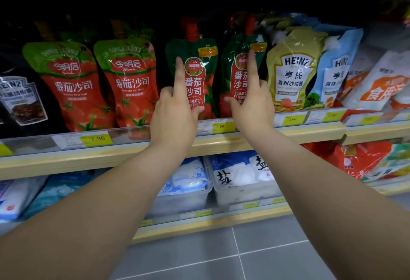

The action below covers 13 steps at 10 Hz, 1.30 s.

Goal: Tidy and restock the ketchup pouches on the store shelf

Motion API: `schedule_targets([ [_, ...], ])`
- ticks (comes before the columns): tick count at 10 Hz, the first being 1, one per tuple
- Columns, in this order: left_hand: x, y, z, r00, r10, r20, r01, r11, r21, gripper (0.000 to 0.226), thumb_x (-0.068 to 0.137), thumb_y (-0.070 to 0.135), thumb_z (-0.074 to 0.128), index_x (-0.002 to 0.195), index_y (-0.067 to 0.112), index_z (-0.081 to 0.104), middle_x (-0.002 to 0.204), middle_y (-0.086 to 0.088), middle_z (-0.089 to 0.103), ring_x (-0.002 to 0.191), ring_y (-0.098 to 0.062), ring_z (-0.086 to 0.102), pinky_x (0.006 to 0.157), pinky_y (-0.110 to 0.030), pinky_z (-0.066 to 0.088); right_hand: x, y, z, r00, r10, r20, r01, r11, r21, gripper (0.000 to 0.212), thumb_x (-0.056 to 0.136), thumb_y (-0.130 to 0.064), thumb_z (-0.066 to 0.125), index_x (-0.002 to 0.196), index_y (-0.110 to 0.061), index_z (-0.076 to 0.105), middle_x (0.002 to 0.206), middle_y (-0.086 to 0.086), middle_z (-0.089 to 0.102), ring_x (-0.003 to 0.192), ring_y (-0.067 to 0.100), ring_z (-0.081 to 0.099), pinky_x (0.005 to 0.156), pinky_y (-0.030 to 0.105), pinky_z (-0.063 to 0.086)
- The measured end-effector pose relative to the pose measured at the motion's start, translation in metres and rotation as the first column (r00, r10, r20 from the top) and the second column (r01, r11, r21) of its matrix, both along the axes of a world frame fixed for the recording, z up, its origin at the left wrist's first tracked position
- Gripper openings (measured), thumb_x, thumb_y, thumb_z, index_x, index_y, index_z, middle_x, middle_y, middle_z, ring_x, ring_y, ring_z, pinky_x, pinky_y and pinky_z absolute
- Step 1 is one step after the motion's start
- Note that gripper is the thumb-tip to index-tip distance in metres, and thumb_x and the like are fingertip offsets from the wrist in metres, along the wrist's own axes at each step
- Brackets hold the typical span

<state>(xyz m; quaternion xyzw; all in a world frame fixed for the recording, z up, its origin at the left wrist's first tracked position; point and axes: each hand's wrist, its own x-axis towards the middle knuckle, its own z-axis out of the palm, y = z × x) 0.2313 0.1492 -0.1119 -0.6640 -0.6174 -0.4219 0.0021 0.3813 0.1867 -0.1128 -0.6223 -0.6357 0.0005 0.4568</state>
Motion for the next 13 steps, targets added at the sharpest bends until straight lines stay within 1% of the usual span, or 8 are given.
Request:
schedule_targets([
  [3,-0.002,0.000,0.001,1.000,0.011,-0.025,-0.011,1.000,-0.002,0.099,0.083,0.033,0.068,0.149,0.031,-0.007,0.105,-0.012,0.054,0.084,-0.016,0.048,0.067,-0.031,0.041,0.017,-0.014,0.002,0.984,0.159,-0.080,-0.160,0.987,-0.015,0.107,0.078,-0.019,0.076,0.144,-0.047,-0.003,0.121,0.007,0.054,0.100,0.020,0.056,0.080,0.045,0.053],
  [6,0.000,-0.001,-0.003,1.000,0.013,0.006,-0.013,0.999,0.036,0.098,0.083,0.033,0.068,0.149,0.031,-0.005,0.115,-0.012,0.050,0.096,-0.023,0.055,0.071,-0.030,0.041,0.010,-0.019,-0.003,0.992,0.125,-0.007,-0.125,0.992,-0.004,0.107,0.081,-0.021,0.074,0.144,-0.046,-0.008,0.104,0.002,0.041,0.096,0.021,0.051,0.088,0.040,0.048],
  [8,-0.009,-0.019,-0.009,0.996,-0.078,0.046,0.074,0.994,0.075,0.085,0.084,0.033,0.067,0.149,0.031,0.012,0.130,-0.007,0.044,0.115,-0.022,0.047,0.092,-0.031,0.041,0.005,-0.038,-0.007,0.998,0.036,0.048,-0.038,0.998,0.044,0.089,0.081,-0.031,0.072,0.148,-0.033,0.013,0.137,0.022,0.033,0.126,0.035,0.032,0.104,0.045,0.029],
  [9,-0.020,-0.039,-0.021,0.982,-0.138,0.127,0.123,0.985,0.122,0.062,0.086,0.035,0.063,0.140,0.027,0.033,0.121,0.007,0.043,0.111,-0.014,0.047,0.094,-0.030,0.043,-0.009,-0.061,-0.020,0.997,0.069,0.025,-0.072,0.984,0.161,0.069,0.086,-0.030,0.066,0.144,-0.018,0.032,0.132,0.019,0.042,0.122,0.031,0.036,0.102,0.041,0.030],
  [10,-0.040,-0.057,-0.039,0.979,-0.177,0.100,0.161,0.976,0.150,0.047,0.085,0.031,0.062,0.128,0.023,0.047,0.109,0.009,0.047,0.101,-0.014,0.051,0.090,-0.038,0.047,-0.030,-0.083,-0.043,0.987,0.156,0.023,-0.158,0.974,0.165,0.049,0.087,-0.024,0.064,0.131,-0.008,0.049,0.123,0.014,0.051,0.116,0.027,0.043,0.100,0.037,0.033],
  [11,-0.062,-0.067,-0.052,0.981,-0.165,0.100,0.152,0.980,0.127,0.042,0.084,0.029,0.064,0.123,0.022,0.051,0.106,0.007,0.051,0.096,-0.014,0.052,0.086,-0.034,0.046,-0.050,-0.092,-0.054,0.979,0.203,0.013,-0.203,0.970,0.133,0.043,0.086,-0.019,0.065,0.125,-0.007,0.053,0.118,0.012,0.056,0.112,0.026,0.048,0.099,0.036,0.035],
  [12,-0.083,-0.079,-0.044,0.976,-0.173,0.132,0.169,0.985,0.039,0.041,0.084,0.030,0.064,0.123,0.024,0.052,0.106,0.011,0.053,0.090,-0.008,0.050,0.081,-0.018,0.041,-0.071,-0.103,-0.041,0.964,0.261,-0.057,-0.260,0.965,0.031,0.042,0.086,-0.019,0.064,0.126,-0.009,0.052,0.118,0.009,0.057,0.113,0.024,0.049,0.097,0.045,0.041],
  [13,-0.102,-0.090,-0.017,0.960,-0.122,0.251,0.148,0.985,-0.089,0.042,0.084,0.033,0.064,0.123,0.035,0.050,0.108,0.013,0.058,0.086,-0.003,0.052,0.074,-0.006,0.037,-0.088,-0.110,-0.013,0.959,0.255,-0.121,-0.263,0.963,-0.060,0.043,0.086,-0.021,0.064,0.126,-0.010,0.052,0.115,0.006,0.058,0.106,0.022,0.051,0.093,0.044,0.043],
])
